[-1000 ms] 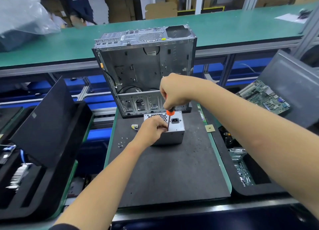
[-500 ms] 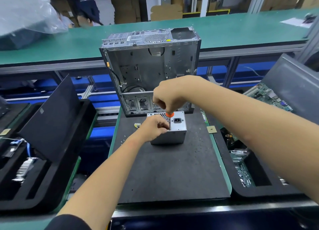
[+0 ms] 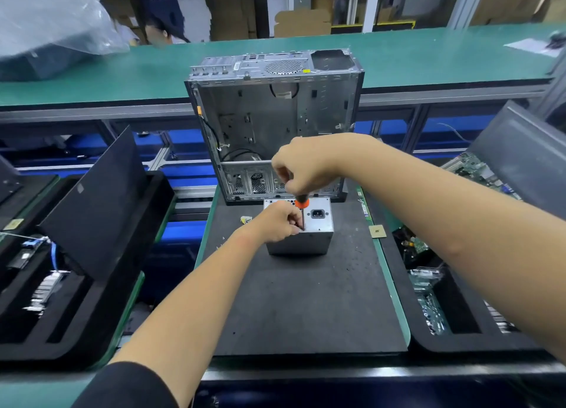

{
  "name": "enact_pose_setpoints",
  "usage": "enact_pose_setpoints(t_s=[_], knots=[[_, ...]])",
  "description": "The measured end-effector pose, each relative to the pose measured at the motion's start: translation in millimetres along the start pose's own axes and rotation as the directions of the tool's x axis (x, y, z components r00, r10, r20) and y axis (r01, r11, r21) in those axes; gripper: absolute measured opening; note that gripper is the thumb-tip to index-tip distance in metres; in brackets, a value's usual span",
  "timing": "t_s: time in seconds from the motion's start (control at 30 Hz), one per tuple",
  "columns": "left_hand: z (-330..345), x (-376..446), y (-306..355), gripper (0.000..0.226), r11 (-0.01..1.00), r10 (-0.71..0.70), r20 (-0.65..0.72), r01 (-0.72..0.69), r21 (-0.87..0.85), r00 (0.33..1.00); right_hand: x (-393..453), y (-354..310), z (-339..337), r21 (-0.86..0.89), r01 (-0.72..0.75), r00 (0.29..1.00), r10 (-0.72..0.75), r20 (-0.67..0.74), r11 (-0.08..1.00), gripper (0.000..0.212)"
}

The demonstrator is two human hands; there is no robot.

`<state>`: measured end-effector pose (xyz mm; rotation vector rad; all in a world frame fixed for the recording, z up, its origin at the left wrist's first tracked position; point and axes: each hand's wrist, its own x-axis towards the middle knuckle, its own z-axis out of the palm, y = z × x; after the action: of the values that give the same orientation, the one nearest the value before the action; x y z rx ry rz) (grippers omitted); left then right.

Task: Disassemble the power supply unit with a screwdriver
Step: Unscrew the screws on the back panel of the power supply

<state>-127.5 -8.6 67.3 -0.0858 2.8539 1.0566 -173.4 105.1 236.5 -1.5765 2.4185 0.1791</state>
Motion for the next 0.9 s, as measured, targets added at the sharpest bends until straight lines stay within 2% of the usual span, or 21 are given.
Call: enact_pose_setpoints(t_s=[0.1, 0.2, 0.27, 0.33, 0.4, 0.47, 0.63, 0.73, 0.83, 0.87, 0.9], knots=[[-1.6, 2.2, 0.6, 0.010, 1.000, -0.003, 0.032, 0.004, -0.012, 0.999, -7.1, -1.5, -0.7, 0.071, 0.060, 0.998, -0.060, 0.000, 0.996, 0.012], [-2.8, 0.0, 2.1, 0.016, 1.000, -0.012, 0.029, 0.012, -0.012, 1.000, -8.3, 1.8, 1.9, 0.110, 0.027, 0.999, -0.030, 0.028, 0.994, 0.009], [-3.1, -1.0, 2.5, 0.015, 0.999, -0.025, 0.018, 0.026, -0.031, 1.000, -9.9, 3.2, -0.1, 0.131, -0.102, 0.993, 0.094, 0.068, 0.986, 0.030], [-3.4, -1.7, 3.1, 0.015, 0.997, -0.036, 0.014, 0.037, -0.066, 0.999, -10.3, 1.4, -1.7, 0.068, -0.209, 0.977, 0.206, 0.054, 0.976, 0.052], [-2.2, -1.8, 3.3, 0.017, 0.995, -0.051, 0.010, 0.051, -0.083, 0.999, -6.5, 0.3, 0.1, -0.022, -0.189, 0.982, 0.190, 0.022, 0.982, 0.042], [-0.9, -1.3, 3.9, 0.017, 0.994, -0.058, 0.007, 0.059, -0.089, 0.998, -4.4, -1.8, 0.9, -0.058, -0.115, 0.990, 0.119, 0.075, 0.992, 0.025], [0.2, 1.0, 1.7, 0.019, 0.996, -0.066, 0.010, 0.067, -0.067, 0.998, -6.5, -0.7, -5.5, -0.180, 0.038, 0.995, -0.019, 0.103, 0.983, 0.015], [0.4, 2.2, 1.7, 0.017, 0.996, -0.075, 0.013, 0.075, -0.047, 0.997, -6.4, 5.5, -10.4, -0.061, 0.098, 0.993, -0.093, 0.075, 0.993, 0.016], [0.7, 3.0, 1.5, 0.015, 0.996, -0.080, 0.025, 0.081, -0.049, 0.996, -6.0, 5.8, -8.9, 0.058, 0.042, 0.994, -0.047, 0.098, 0.997, 0.016], [0.3, 2.9, 1.8, 0.015, 0.995, -0.084, 0.027, 0.085, -0.051, 0.996, -5.6, 4.6, -7.1, 0.063, -0.008, 0.993, 0.001, 0.122, 0.998, 0.025], [-0.1, 3.0, 2.0, 0.015, 0.995, -0.086, 0.030, 0.088, -0.050, 0.996, -5.2, 2.9, -5.7, 0.063, -0.078, 0.987, 0.069, 0.144, 0.995, 0.044]])
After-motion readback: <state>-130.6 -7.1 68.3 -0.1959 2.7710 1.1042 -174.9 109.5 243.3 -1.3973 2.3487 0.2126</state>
